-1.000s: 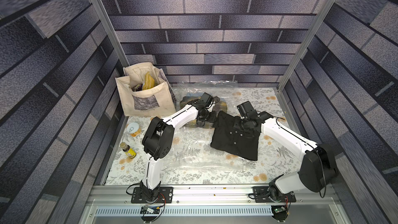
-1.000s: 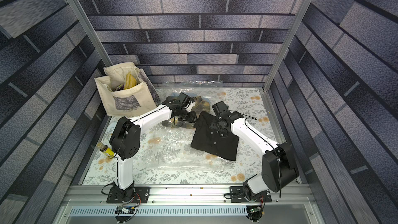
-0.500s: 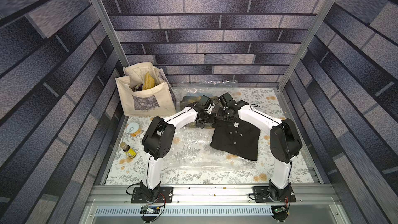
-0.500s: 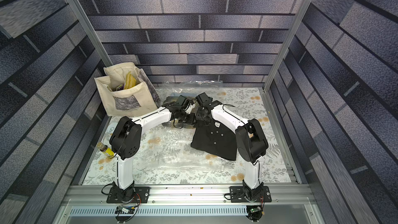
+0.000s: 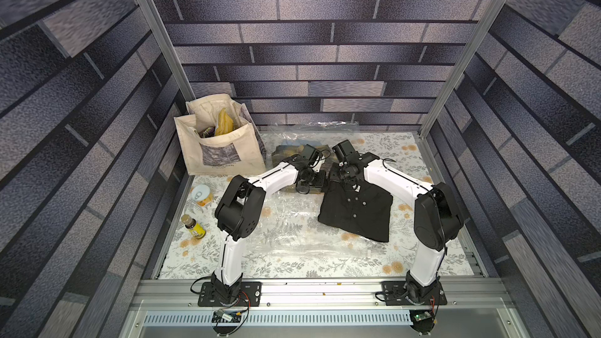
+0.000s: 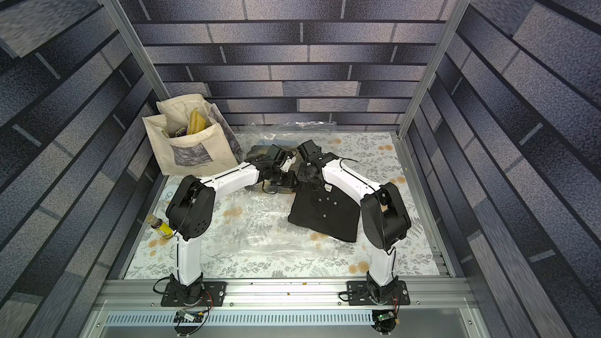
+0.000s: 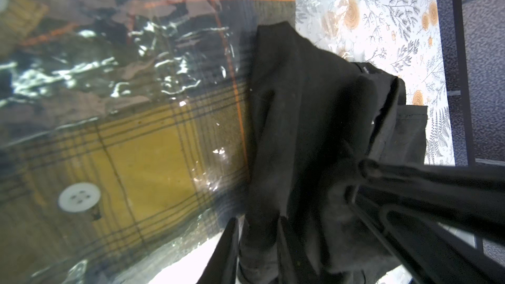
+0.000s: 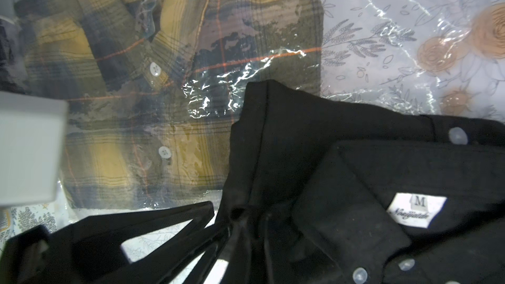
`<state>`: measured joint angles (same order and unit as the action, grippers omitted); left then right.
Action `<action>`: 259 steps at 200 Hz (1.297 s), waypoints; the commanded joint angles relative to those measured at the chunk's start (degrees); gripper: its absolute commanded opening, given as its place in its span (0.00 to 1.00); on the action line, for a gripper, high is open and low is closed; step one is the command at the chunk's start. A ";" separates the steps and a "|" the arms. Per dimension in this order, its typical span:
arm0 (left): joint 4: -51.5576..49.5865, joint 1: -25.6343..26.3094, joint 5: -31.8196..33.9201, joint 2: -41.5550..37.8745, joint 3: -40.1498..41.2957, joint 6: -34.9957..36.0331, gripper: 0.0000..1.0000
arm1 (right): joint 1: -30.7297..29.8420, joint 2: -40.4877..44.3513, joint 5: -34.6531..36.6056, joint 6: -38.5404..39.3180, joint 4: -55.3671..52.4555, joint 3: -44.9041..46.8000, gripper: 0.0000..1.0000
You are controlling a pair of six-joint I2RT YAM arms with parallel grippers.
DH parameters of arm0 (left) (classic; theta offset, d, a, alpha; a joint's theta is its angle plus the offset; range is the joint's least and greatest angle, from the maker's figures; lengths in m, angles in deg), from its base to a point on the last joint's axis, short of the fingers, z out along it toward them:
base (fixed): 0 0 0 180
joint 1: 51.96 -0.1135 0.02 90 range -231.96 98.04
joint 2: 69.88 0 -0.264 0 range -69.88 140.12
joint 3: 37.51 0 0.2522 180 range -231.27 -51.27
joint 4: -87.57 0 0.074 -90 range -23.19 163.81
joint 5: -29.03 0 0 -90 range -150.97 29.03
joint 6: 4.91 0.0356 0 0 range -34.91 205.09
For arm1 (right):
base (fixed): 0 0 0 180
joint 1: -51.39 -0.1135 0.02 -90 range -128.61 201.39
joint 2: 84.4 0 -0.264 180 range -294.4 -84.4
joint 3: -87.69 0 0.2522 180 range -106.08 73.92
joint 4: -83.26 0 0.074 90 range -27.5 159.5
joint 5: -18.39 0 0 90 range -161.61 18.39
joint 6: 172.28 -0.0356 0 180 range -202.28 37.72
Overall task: Place the folded shirt into the vacuum bag
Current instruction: Adjust the shirt in the vacuum bag.
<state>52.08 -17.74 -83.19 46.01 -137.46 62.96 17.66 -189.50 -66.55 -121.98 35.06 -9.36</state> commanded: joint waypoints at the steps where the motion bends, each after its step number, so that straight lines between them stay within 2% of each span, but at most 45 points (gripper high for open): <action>1: 0.52 1.01 -1.18 1.13 0.06 -1.50 0.24 | 0.07 1.11 -0.90 0.75 0.54 1.85 0.11; 12: 0.58 1.29 -1.41 0.94 0.06 -1.69 0.21 | 0.07 0.99 -1.19 0.59 0.90 2.16 0.11; 37: 0.38 1.63 -1.23 -0.46 0.82 -2.10 0.06 | 0.57 2.31 -1.48 0.39 1.44 3.22 0.10; 63: 1.09 2.05 -1.38 -3.97 2.19 -3.63 0.00 | 1.95 7.05 -2.98 -0.11 3.43 6.65 0.10; 120: 5.16 5.89 -0.84 -9.36 6.34 -8.86 0.00 | 6.00 15.18 -5.09 -1.64 6.68 15.57 0.08; 164: 10.46 7.55 -1.75 -5.24 9.68 -11.75 0.00 | 7.25 18.46 -8.50 -2.05 10.33 19.05 0.07; 209: 11.17 6.35 -2.04 -3.63 12.67 -10.31 0.00 | 7.44 23.41 -7.52 2.71 4.37 16.28 0.06; 233: 11.56 4.92 -2.86 -4.04 13.37 -10.15 0.00 | 7.39 24.16 -9.49 3.48 3.57 15.42 0.06; 259: 10.22 7.03 -3.09 -2.55 11.33 -9.68 0.00 | 7.26 23.13 -10.11 2.05 5.31 15.11 0.06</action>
<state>63.16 -12.13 -85.16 42.69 -124.78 52.88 24.80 -165.92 -75.46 -120.25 40.61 7.12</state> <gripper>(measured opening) 0.048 0.060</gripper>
